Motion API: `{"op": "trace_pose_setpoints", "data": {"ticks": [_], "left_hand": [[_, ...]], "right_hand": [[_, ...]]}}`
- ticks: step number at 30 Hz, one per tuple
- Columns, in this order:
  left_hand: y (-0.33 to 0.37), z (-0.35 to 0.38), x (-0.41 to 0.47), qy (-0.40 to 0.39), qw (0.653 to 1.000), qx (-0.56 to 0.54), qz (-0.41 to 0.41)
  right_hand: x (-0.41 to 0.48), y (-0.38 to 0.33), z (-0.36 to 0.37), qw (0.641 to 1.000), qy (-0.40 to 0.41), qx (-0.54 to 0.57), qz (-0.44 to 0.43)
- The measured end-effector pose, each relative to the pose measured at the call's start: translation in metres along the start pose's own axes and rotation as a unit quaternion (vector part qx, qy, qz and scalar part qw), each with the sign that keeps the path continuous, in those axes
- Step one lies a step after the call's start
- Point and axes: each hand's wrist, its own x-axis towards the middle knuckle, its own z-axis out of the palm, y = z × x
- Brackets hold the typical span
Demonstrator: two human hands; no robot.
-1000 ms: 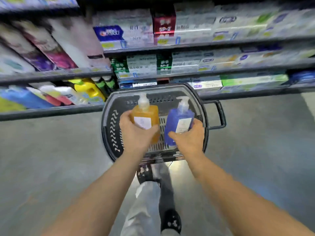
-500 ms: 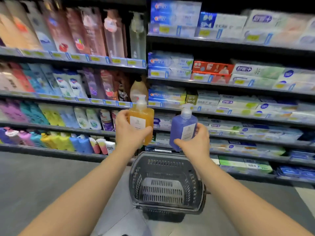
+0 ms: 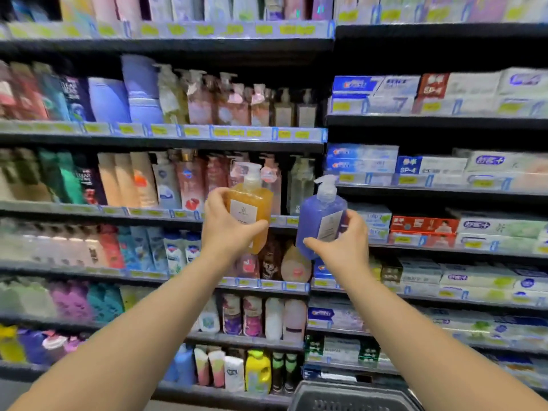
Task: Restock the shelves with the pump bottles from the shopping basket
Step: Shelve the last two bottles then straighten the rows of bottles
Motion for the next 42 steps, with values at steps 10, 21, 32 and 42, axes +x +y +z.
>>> {"op": "trace_pose_setpoints", "data": {"ticks": [10, 21, 32, 42], "left_hand": [[0.005, 0.016, 0.109, 0.012, 0.998, -0.047, 0.049], [0.015, 0.085, 0.233, 0.006, 0.994, -0.072, 0.08], [0.017, 0.114, 0.299, -0.004, 0.993, -0.054, 0.109], [0.007, 0.117, 0.331, -0.035, 0.988, -0.065, 0.134]], "right_hand": [[0.086, -0.04, 0.053, 0.996, 0.072, -0.008, -0.049], [0.234, -0.056, 0.081, 0.983, 0.132, -0.053, -0.12], [0.334, -0.087, 0.104, 0.965, 0.163, -0.144, -0.144], [0.362, -0.085, 0.132, 0.938, 0.145, -0.305, -0.076]]}}
